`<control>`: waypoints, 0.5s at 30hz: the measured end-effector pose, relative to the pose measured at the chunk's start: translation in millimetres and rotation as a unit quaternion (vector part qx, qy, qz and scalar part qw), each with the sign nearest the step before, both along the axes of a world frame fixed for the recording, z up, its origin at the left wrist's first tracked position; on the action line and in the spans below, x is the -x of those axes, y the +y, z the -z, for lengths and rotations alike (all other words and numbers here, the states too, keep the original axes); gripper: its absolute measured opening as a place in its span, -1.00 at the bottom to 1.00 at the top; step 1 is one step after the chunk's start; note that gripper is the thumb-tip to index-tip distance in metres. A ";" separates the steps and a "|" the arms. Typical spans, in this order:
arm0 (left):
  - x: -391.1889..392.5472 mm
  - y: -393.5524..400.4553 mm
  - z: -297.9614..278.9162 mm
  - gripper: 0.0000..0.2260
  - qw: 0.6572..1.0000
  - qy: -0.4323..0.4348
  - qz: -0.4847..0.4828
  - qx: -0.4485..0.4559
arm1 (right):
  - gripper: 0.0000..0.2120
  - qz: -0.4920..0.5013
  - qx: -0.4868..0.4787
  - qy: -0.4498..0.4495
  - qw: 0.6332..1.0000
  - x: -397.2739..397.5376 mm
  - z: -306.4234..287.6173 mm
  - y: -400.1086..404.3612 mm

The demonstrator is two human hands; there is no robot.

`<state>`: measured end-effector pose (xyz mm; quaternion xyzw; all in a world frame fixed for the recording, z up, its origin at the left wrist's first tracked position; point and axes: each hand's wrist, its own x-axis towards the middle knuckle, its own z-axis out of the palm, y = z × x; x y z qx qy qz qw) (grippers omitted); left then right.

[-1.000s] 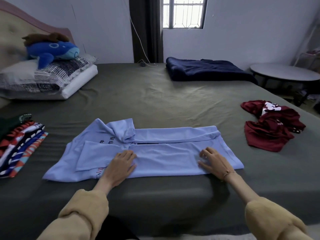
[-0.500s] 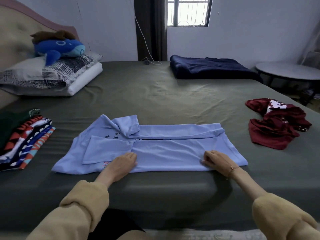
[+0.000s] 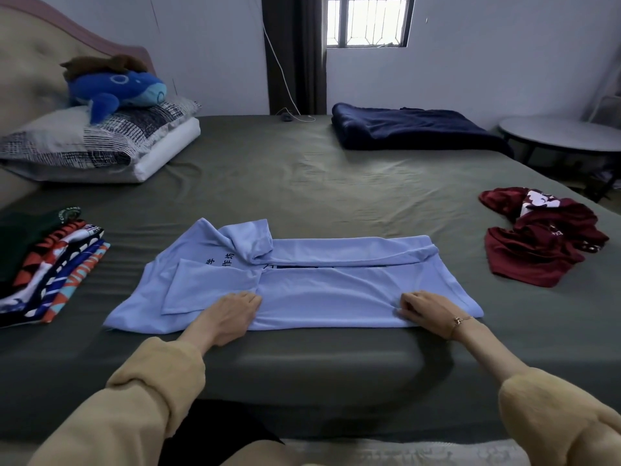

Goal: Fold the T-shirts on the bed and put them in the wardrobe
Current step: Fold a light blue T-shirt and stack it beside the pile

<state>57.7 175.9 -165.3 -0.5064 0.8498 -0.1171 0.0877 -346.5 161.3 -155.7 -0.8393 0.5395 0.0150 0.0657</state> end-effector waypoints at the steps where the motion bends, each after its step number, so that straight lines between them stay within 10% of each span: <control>1: 2.0 -0.5 -0.7 -0.79 1.000 -0.001 0.001 -0.003 | -0.73 0.000 -0.007 0.004 1.000 -0.3 -1.9 0.1; 8: 4.5 2.0 -9.7 -0.80 0.999 0.019 -0.012 -0.026 | -0.70 0.027 -0.015 -0.035 0.999 -4.9 -5.2 1.7; 15: 12.7 -10.9 -8.0 -0.70 0.952 0.287 -0.064 0.084 | -0.71 0.102 0.110 -0.039 0.988 -6.5 11.3 -24.8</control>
